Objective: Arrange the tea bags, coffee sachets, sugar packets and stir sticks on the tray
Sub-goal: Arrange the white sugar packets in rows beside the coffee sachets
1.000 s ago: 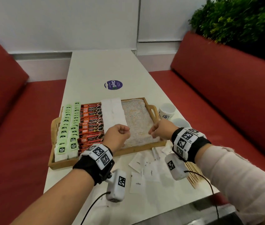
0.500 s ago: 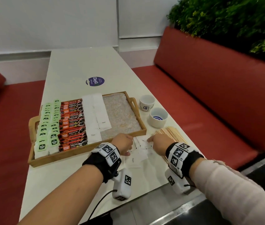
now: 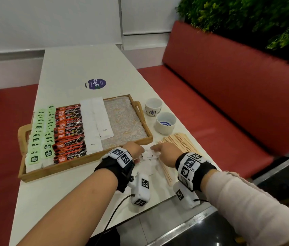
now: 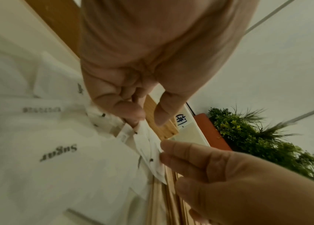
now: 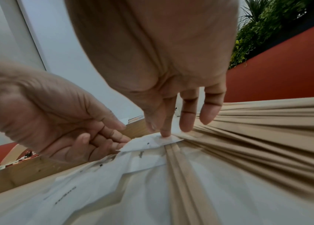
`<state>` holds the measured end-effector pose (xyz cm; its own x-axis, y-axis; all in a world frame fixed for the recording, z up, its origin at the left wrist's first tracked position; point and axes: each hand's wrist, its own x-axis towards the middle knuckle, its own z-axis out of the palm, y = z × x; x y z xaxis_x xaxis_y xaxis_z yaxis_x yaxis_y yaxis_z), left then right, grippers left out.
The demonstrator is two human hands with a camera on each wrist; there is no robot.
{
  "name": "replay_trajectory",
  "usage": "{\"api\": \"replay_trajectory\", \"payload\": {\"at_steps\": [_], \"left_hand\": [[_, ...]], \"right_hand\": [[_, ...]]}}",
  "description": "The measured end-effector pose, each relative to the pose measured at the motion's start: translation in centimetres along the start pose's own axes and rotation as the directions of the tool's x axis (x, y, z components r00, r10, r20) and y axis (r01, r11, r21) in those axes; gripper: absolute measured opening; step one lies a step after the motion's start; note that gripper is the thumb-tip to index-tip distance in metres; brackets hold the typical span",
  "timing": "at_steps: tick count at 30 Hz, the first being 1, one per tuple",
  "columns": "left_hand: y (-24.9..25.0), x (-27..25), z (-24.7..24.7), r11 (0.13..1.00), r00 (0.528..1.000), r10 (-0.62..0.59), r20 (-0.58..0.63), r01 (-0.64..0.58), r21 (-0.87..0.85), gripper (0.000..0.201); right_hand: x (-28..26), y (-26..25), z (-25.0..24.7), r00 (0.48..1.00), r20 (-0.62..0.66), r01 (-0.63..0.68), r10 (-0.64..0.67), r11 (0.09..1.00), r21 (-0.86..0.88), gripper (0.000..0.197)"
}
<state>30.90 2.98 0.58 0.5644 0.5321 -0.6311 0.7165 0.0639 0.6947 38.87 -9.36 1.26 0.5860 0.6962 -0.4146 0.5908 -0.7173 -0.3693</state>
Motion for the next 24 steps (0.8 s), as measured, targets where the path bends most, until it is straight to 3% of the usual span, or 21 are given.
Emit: {"api": "replay_trajectory", "payload": {"at_steps": [4,8,11,16,24], "left_hand": [[0.3,-0.1,0.3,0.997,0.999,-0.047,0.004,0.046,0.057,0.025],[0.4,0.1,0.9,0.976,1.000,0.013,-0.027,-0.007,0.216,0.032],[0.3,0.6,1.2,0.914,0.998,0.056,-0.040,-0.035,0.404,0.048],[0.4,0.9,1.7,0.812,0.989,0.109,-0.100,-0.031,0.583,0.057],[0.1,1.6,1.9,0.870,0.993,0.064,-0.104,-0.004,0.494,0.055]], "right_hand": [[-0.2,0.5,0.4,1.000,0.006,0.027,-0.028,0.999,0.039,0.063],[-0.6,1.2,0.7,0.999,-0.014,0.042,-0.041,0.995,0.090,0.067],[-0.6,1.5,1.0,0.997,-0.052,0.063,-0.058,0.992,0.111,0.070],[-0.4,1.9,1.2,0.994,-0.088,0.079,-0.066,0.985,0.156,0.074],[-0.4,2.3,1.2,0.990,-0.099,0.115,-0.099,0.978,0.171,0.075]]}}
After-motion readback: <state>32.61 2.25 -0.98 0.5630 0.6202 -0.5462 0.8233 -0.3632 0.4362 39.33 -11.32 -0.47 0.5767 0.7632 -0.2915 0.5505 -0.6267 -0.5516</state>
